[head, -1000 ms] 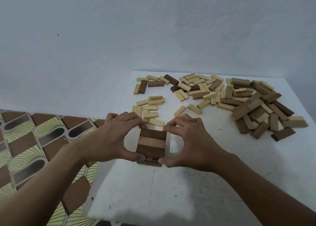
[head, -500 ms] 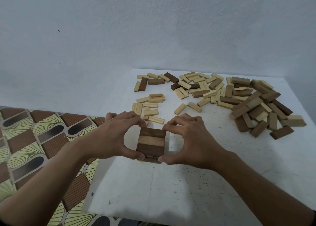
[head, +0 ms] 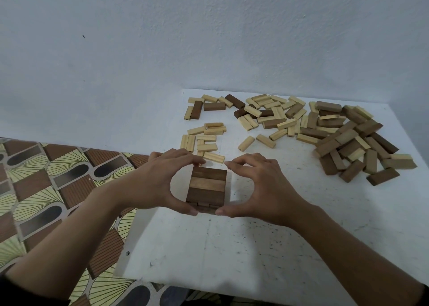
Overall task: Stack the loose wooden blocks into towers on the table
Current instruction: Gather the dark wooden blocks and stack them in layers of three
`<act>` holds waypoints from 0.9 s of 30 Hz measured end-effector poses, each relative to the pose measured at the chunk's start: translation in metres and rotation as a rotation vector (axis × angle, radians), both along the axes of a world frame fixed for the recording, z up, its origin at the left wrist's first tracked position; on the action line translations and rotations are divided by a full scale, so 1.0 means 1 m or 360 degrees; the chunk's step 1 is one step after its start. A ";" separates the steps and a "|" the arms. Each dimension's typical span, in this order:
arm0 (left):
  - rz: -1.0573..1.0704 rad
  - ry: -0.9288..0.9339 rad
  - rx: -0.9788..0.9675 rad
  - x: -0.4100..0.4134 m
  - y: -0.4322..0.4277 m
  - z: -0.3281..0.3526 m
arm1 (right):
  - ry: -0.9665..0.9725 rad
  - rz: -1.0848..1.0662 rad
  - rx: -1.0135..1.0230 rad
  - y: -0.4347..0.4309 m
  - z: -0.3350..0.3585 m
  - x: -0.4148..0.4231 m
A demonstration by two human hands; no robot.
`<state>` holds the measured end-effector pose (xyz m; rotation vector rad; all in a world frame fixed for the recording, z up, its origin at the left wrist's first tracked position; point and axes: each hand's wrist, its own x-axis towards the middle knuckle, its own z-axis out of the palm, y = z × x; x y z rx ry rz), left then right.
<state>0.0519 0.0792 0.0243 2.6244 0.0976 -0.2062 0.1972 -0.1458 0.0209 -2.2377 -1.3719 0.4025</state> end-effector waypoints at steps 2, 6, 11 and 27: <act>-0.0004 -0.0005 -0.0021 0.002 0.000 -0.003 | 0.0016 -0.0014 0.0028 0.002 -0.004 -0.001; 0.0000 -0.0018 -0.0068 0.004 0.001 -0.007 | 0.0028 -0.0026 0.0077 0.004 -0.008 -0.004; 0.0009 -0.0046 -0.0087 0.004 0.002 -0.010 | 0.0011 0.0018 0.0130 0.007 -0.011 -0.008; 0.0057 -0.0010 -0.0086 0.003 0.000 -0.014 | -0.0036 0.0001 0.0167 0.007 -0.021 -0.010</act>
